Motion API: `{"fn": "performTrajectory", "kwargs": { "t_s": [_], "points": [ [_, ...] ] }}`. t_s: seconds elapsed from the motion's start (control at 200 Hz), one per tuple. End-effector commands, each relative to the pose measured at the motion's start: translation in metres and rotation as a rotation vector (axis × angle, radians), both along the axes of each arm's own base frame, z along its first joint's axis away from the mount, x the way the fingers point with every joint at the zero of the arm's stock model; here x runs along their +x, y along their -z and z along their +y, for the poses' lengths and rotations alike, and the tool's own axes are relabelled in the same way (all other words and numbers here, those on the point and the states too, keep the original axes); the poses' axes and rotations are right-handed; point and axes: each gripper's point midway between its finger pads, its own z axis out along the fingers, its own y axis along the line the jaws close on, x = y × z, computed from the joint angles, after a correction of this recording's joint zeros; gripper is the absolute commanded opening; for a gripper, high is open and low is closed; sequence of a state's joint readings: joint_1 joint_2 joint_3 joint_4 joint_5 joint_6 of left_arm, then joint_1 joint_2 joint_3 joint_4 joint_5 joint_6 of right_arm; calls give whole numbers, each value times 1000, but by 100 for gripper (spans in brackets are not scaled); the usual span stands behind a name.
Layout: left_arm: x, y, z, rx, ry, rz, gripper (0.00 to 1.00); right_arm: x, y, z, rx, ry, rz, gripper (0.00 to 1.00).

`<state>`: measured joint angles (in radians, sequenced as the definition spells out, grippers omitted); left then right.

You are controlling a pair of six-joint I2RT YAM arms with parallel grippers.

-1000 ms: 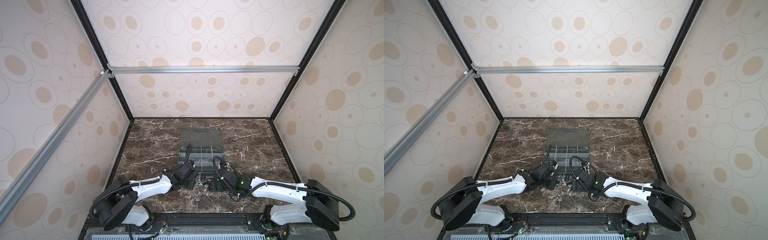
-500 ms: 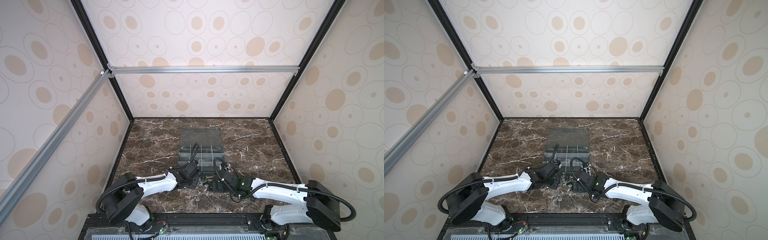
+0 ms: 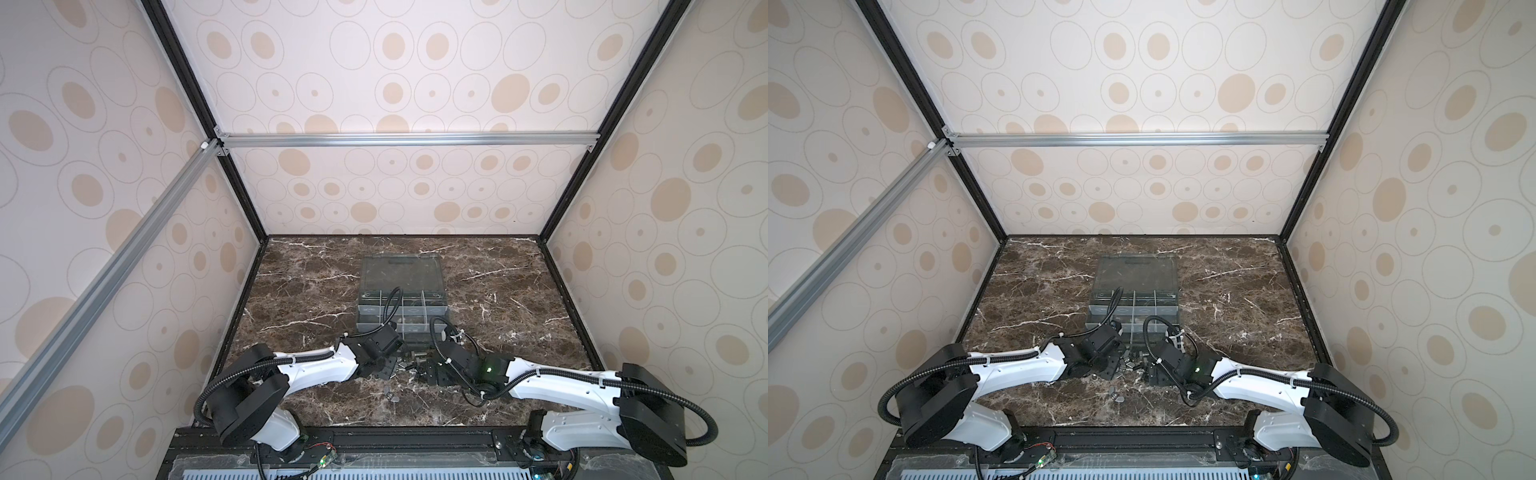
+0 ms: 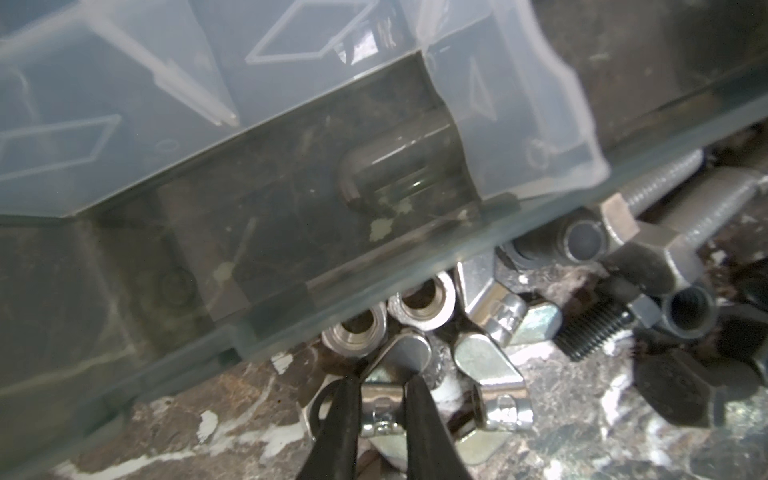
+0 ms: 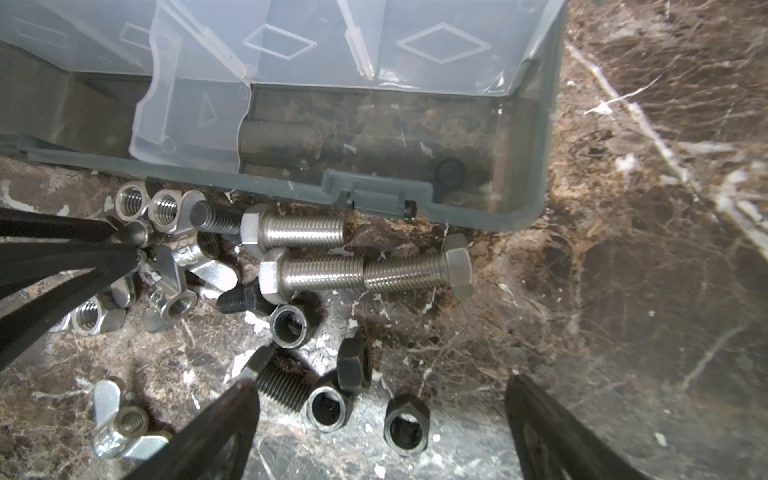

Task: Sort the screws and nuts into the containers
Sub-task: 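Lower the left gripper onto a silver wing nut and close it, then lift the wing nut with the left gripper and drop it into the box's nearest compartment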

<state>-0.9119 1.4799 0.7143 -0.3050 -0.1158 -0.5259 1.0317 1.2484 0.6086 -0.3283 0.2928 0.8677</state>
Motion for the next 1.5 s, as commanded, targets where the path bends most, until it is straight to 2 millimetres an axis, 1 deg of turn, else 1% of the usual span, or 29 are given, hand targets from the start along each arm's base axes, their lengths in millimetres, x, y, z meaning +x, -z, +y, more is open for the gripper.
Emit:
{"fn": "performTrajectory", "kwargs": {
  "t_s": [0.0,0.47,0.575,0.915,1.045,1.18,1.31,1.495],
  "points": [
    [3,-15,-3,5,-4,-21,21,-3,4,-9,-19,23,-4,96],
    [6,-33,-9,-51,-16,-44,20,-5,2,-11,-4,30,-7,96],
    [10,-44,-14,-69,-11,-63,19,-4,0,-11,0,31,-12,96],
    [26,-94,-34,-126,46,-140,18,-6,-6,-18,8,41,-27,96],
    [35,-105,-35,-122,49,-175,18,-6,-8,-20,10,47,-30,96],
    [51,-106,-25,-104,26,-195,18,-7,-10,-21,11,48,-34,96],
    [65,-99,-11,-96,-17,-201,18,-7,-11,-21,8,47,-32,96],
    [83,-82,12,-89,-65,-182,18,-6,-12,-18,6,41,-26,96]
  ]
}}
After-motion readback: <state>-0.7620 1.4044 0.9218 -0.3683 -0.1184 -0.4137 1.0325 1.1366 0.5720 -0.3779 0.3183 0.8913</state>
